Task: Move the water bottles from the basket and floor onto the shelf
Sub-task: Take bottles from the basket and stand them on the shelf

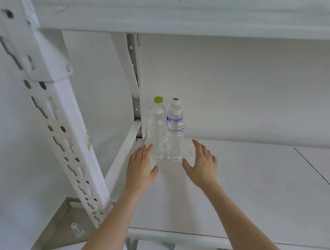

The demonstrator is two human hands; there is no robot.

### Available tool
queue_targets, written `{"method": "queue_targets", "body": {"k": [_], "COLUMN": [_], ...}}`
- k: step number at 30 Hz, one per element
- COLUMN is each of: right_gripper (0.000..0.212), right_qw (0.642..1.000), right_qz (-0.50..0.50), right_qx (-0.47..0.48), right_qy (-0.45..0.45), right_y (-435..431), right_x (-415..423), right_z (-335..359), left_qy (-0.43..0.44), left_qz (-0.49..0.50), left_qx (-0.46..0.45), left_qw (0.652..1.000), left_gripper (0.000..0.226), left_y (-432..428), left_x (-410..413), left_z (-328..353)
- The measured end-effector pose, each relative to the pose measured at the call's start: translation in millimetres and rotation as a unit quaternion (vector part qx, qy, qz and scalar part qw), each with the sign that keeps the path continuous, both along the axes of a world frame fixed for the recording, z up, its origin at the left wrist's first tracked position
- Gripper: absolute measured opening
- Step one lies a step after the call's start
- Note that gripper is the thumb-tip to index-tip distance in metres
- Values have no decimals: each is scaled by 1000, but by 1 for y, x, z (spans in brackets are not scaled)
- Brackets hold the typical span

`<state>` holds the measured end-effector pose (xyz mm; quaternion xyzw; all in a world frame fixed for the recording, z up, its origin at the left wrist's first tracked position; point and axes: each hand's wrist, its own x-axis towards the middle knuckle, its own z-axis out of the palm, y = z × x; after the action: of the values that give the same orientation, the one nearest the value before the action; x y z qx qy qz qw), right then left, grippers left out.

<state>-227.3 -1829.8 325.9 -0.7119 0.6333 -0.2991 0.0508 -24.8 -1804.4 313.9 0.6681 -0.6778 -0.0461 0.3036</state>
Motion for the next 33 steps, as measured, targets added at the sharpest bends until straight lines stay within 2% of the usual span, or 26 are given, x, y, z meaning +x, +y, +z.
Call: {"method": "queue_targets", "body": {"k": [3, 7, 16, 27, 33], "right_gripper": [70, 66, 67, 69, 70], "right_qw": [997, 989, 979, 982, 974], "right_qz": [-5, 1, -12, -43, -40], "right_qx": [-11, -6, 35, 41, 115], "right_qy": [75, 145, 200, 181, 193], "right_y": [29, 68, 171, 317, 394], "right_x": [-9, -23, -54, -55, -60], "right_z": [-10, -21, -52, -100, -144], "left_qy": [-99, -159, -197, -240, -242], "left_qz": [11, 15, -17, -65, -89], "left_qx": [8, 12, 36, 49, 125], "left_qw": [995, 987, 980, 967, 958], "left_gripper": [70, 69, 68, 69, 74], "left_y": [32, 77, 177, 301, 372], "left_x": [-11, -30, -52, -56, -55], "left_z": [-10, -20, -44, -99, -140]}}
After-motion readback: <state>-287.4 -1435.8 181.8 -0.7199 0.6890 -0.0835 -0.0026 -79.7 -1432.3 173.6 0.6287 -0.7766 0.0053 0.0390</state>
